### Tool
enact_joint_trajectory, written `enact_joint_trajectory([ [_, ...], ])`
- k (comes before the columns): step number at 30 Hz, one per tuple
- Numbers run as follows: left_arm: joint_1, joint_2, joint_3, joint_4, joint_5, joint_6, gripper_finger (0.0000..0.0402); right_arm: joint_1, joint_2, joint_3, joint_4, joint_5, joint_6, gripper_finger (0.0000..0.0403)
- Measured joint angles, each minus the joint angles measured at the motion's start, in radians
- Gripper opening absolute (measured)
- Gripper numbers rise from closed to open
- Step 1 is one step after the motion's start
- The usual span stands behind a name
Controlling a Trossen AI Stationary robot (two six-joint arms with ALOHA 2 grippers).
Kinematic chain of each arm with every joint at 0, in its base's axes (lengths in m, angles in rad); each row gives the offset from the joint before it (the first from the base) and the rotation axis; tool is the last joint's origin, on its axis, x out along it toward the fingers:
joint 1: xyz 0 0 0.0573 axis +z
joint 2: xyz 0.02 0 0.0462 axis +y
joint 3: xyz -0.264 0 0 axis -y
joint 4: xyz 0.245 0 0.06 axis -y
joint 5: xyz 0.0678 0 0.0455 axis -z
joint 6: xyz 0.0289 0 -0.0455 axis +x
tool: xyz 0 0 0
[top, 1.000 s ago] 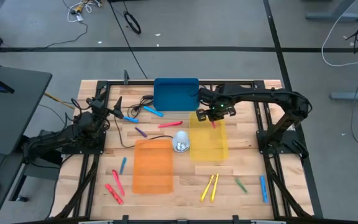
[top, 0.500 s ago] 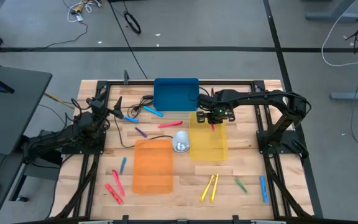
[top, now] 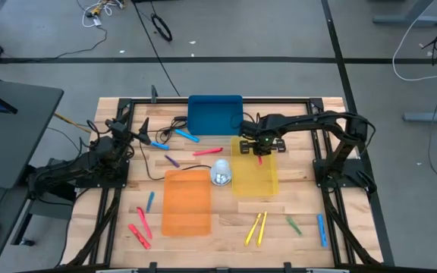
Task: Pick & Place Markers
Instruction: Put the small pink pen into the yellow bin
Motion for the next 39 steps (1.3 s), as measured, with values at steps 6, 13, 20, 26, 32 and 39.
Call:
enact_joint_trajectory([
  [6,0.0,0.0,0.0,0.0,0.0,0.0,0.0383,0.0,0.035,0.0,0.006,-0.004,0.002,0.0013],
  [13,0.0,0.0,0.0,0.0,0.0,0.0,0.0383,0.0,0.06,0.0,0.014,-0.004,0.002,0.0013],
  [20,0.0,0.0,0.0,0.0,0.0,0.0,0.0383,0.0,0.075,0.0,0.035,-0.005,-0.022,0.002],
  [26,0.0,0.0,0.0,0.0,0.0,0.0,0.0383,0.0,0.075,0.0,0.054,-0.012,-0.029,0.0074],
  [32,0.0,0.0,0.0,0.0,0.0,0.0,0.0383,0.0,0.075,0.0,0.06,-0.013,-0.039,0.0152],
  [39,0.0,0.0,0.0,0.0,0.0,0.0,0.0383,0.0,0.074,0.0,0.088,-0.013,-0.059,0.0214],
])
